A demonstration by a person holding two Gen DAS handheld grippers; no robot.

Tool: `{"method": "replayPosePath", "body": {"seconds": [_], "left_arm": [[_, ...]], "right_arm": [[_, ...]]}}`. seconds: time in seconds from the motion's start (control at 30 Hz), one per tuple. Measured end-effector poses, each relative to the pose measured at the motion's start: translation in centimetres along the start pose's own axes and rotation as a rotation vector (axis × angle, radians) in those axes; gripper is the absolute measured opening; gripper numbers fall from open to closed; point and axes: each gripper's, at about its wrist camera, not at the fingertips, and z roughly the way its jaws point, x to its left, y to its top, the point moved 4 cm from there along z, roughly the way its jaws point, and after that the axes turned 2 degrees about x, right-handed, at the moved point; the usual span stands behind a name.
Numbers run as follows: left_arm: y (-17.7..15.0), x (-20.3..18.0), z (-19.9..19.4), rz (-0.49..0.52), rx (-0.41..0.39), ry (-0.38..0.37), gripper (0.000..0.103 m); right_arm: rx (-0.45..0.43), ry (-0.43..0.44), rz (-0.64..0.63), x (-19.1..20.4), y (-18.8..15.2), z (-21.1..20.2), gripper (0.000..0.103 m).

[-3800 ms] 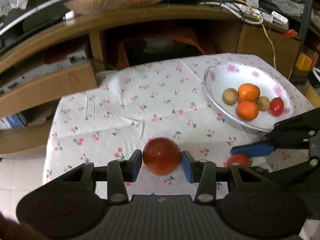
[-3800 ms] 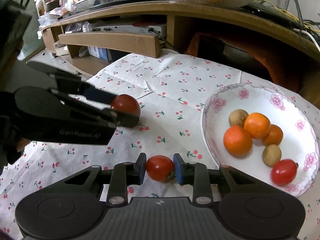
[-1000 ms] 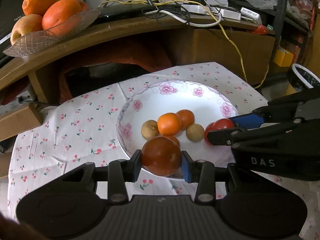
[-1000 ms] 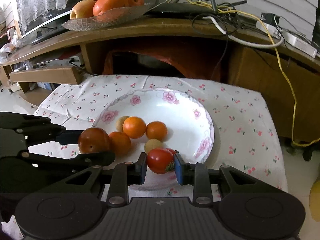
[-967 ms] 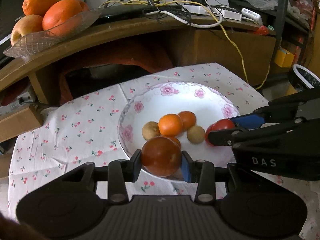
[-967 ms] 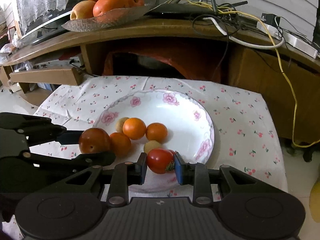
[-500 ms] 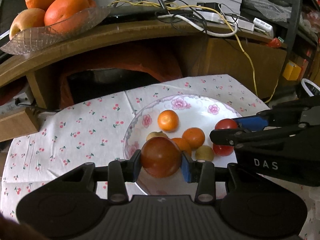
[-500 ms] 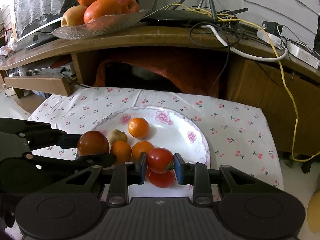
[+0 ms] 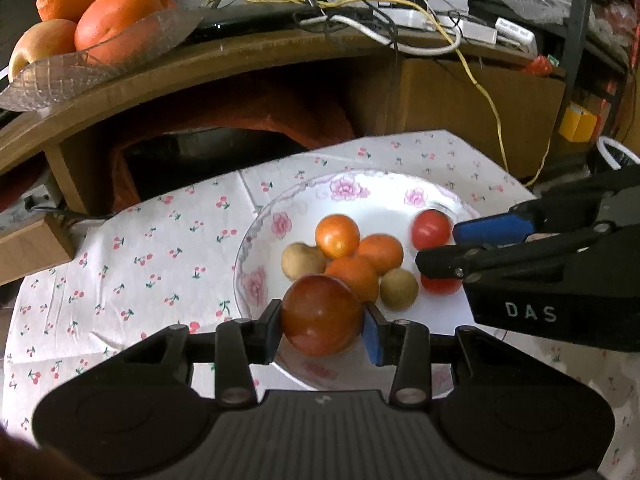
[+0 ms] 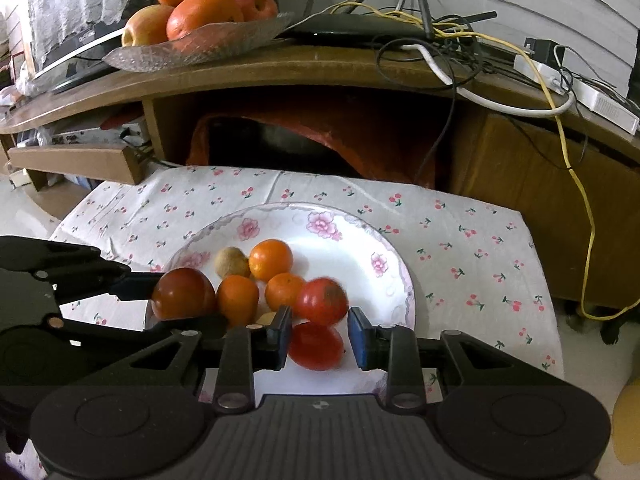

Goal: Organize fruits
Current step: 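Lower both tomatoes into the bowl and open the right tool, then open the left tool to release the large tomato into the bowl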

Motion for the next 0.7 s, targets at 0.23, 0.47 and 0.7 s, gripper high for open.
{"method": "replayPosePath", "body": {"seconds": [0.23,0.47,0.7], "left_arm": [[-0.3,-0.3,-0.2,0.004,0.004,-0.007,0.046],[0.0,-0.2,-0.9,-0.011,-0.005,0.0,0.047],[-0.1,-0.2,-2.0,-0.025,-0.023,0.005,0.05]], "right_arm": [[0.013,-0.004,0.003,-0.3,-0.4,-0.3,0.042],[0.018,0.001,0.017,-0.7,-0.6,-0.6,0.042],[0.001,-0.013,0.051,-1.5,-0.7,-1.8,0.042]]}}
